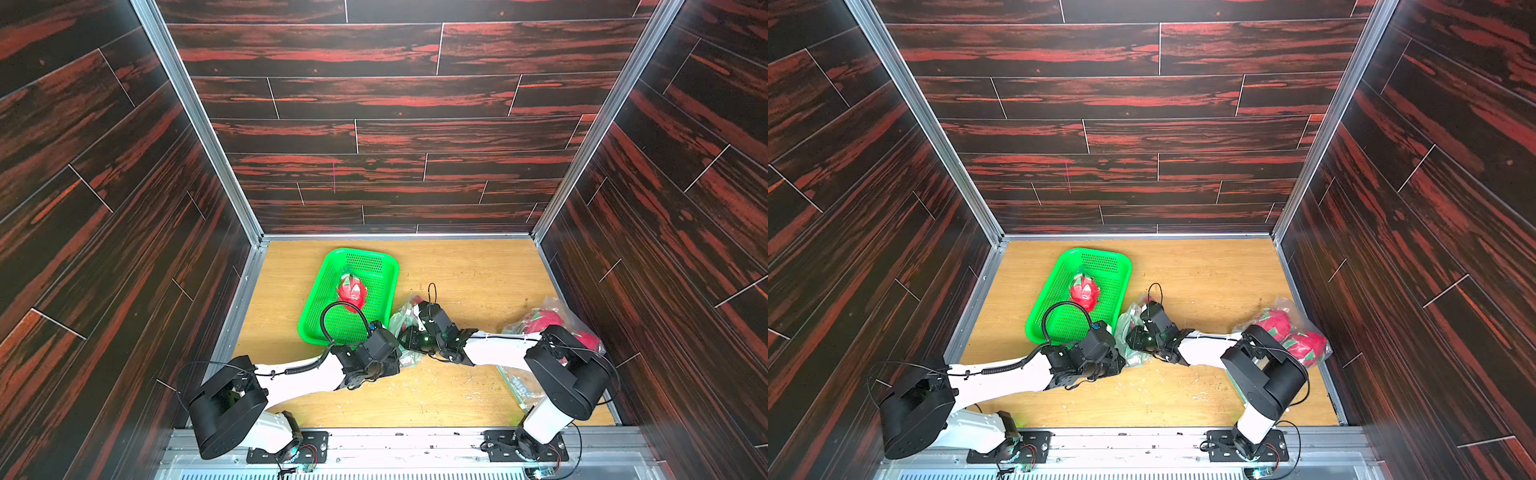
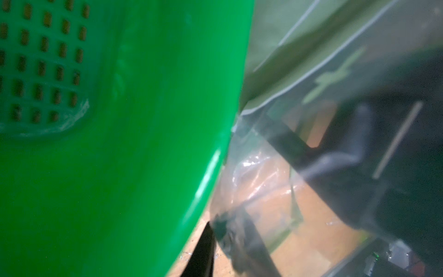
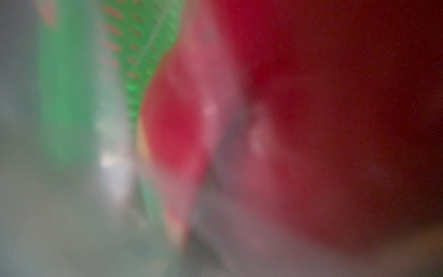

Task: Open the zip-top bag and take out the dragon fruit
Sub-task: Pick up the dragon fruit from the zipper food storage bag.

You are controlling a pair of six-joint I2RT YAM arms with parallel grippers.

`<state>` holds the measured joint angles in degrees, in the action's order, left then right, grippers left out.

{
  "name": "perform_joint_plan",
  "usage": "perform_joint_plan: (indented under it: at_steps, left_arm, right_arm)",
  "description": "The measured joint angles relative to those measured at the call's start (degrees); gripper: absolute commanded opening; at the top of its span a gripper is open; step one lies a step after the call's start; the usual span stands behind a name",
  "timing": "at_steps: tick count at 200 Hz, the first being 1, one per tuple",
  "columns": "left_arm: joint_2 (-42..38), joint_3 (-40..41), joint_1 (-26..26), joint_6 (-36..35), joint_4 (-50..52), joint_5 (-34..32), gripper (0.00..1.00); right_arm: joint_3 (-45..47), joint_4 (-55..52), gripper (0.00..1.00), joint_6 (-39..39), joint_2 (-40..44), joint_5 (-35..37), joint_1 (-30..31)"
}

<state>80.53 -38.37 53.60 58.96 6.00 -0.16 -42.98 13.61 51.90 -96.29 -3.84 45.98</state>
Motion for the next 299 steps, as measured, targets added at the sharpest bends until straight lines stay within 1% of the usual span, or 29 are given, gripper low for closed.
perform_joint_plan:
  at_steps: [10,30,64,106,135,150,161,174,208,236,256,299]
  left_arm:
    - [0.0,0.0,0.0,0.0,0.02,-0.2,0.27]
    - [-0.02,-0.22,0.0,-0.02,0.24,-0.59,0.3]
    - [-0.17,-0.66,0.0,-0.07,1.11,-2.05,0.36]
    - [-1.42,-2.12,0.04,-0.52,2.12,-4.46,0.42]
    - [-2.05,-3.06,0.04,-1.46,0.85,-4.72,0.56]
    - [-2.64,-3.06,0.0,-2.51,-0.94,-3.63,0.65]
    - [-3.1,-2.86,-0.15,-2.67,-2.16,-2.86,0.68]
    - [-3.37,-2.78,-0.31,-3.32,-3.74,-1.9,0.68]
    - [-3.28,-2.75,-0.46,-4.7,-7.19,0.59,0.58]
    - [-2.99,-1.7,-0.5,-4.92,-11.85,2.93,0.56]
    - [-2.45,-1.57,-0.42,-5.97,-13.42,4.22,0.51]
    - [1.46,-1.57,0.9,-8.52,-16.0,6.82,0.49]
  right_arm:
    - [0.0,0.48,0.17,-0.52,-0.11,-0.17,-0.17]
    - [0.0,2.19,0.09,-1.16,-0.09,-1.07,-0.46]
    - [0.42,1.95,0.0,-1.55,1.6,-2.16,-0.87]
    - [1.44,-4.37,0.0,-1.11,7.45,-3.87,-1.6]
    - [1.51,-7.41,0.0,-0.52,12.13,-6.16,-2.14]
    - [1.51,-8.44,0.0,-0.46,14.78,-6.93,-2.45]
    - [1.49,-9.68,0.0,-0.44,16.5,-7.02,-2.93]
    - [1.4,-10.93,0.0,-0.39,18.08,-6.91,-3.58]
    - [0.44,-13.99,0.0,0.35,20.06,-6.56,-4.31]
    - [0.04,-15.82,0.0,1.14,21.79,-6.49,-5.57]
    - [-0.55,-16.31,0.0,1.99,22.6,-6.82,-6.21]
    - [-2.58,-15.91,0.0,3.69,24.44,-10.19,-7.23]
